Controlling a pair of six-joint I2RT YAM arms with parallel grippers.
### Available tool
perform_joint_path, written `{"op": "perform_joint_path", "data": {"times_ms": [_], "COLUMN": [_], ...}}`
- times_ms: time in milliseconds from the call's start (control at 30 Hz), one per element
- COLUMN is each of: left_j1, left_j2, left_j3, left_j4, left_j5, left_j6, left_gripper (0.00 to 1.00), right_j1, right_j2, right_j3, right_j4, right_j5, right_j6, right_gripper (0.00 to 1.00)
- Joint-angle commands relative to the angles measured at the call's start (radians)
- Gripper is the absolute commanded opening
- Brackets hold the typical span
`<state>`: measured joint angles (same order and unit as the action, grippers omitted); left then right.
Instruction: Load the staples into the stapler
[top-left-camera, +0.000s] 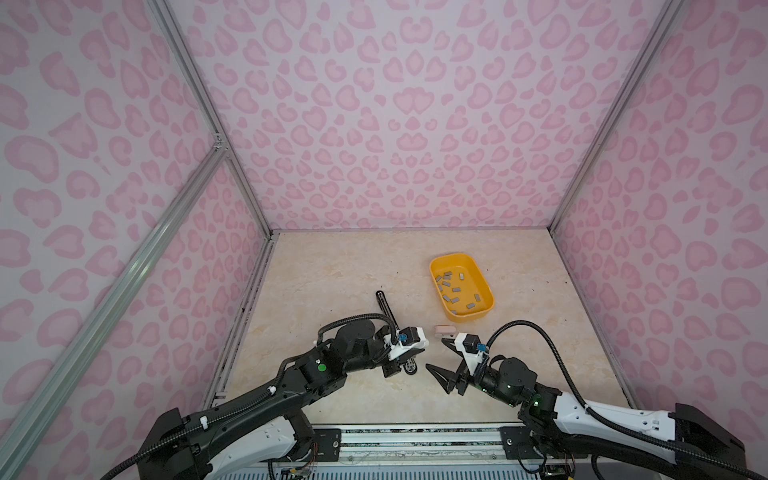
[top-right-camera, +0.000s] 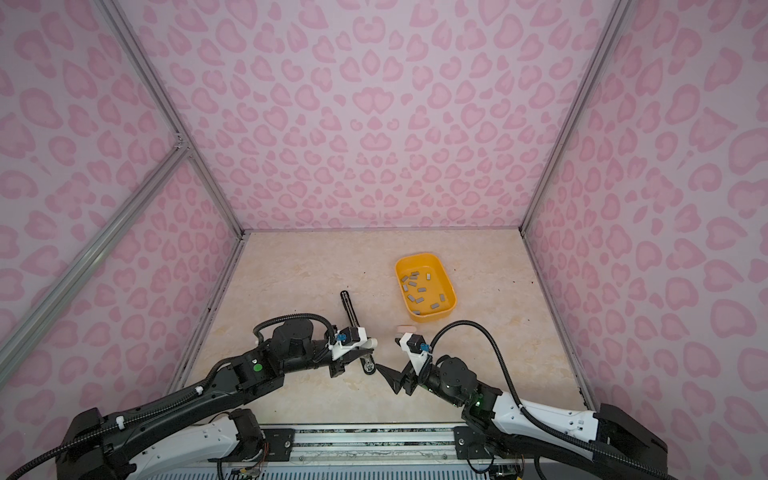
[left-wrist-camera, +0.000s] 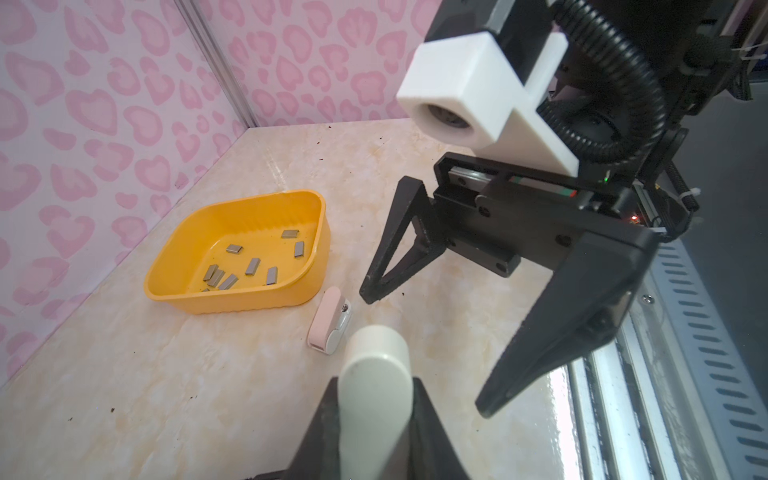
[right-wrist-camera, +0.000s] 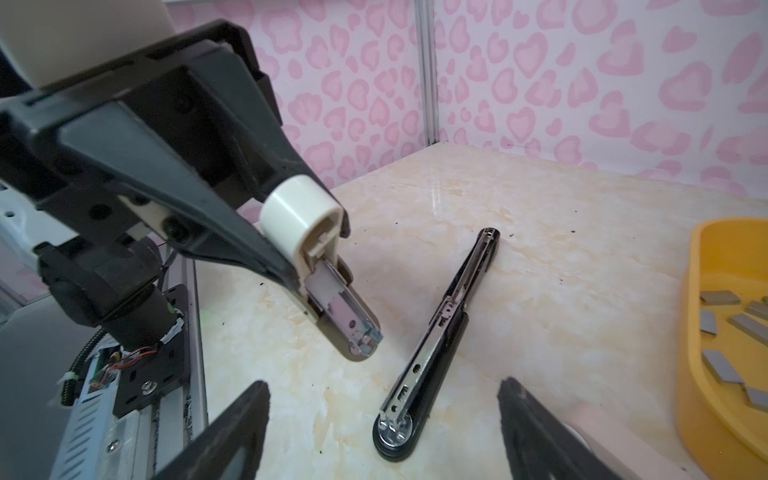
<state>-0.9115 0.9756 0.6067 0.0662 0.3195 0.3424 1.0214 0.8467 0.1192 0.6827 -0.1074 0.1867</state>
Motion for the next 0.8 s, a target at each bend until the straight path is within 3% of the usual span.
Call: {"op": "perform_joint_path", "data": {"times_ms": [0, 200, 400, 767], "left_j1": [-0.001, -0.006, -0.024, -0.035], "left_j2": [0.005, 0.015, 0.030, 0.043], "left_j3": [0.019, 0.025, 0.042, 0.055], "left_j4": [0.008, 0.006, -0.013, -0.035], "left_j5": [0.065, 0.106, 0.126, 0.180], "left_j6": [0.016, 0.026, 0.036, 0.060], "left_gripper": [0.03, 0.03, 0.03, 0.03], "right_j1": [0.003, 0.011, 0.018, 0.023], "right_j2": [-0.010, 0.021, 0.059, 0.101], "right_j3": [-0.007, 0.010, 0.030, 0.055], "right_j4": [0.012, 0.018, 0.033, 0.054], "right_j5": [-0.068, -0.100, -0.116, -0.153], "right_j6": [-0.032, -0.043, -0.053, -0.069], "right_gripper": [0.88, 0.96, 0.96, 0.87]}}
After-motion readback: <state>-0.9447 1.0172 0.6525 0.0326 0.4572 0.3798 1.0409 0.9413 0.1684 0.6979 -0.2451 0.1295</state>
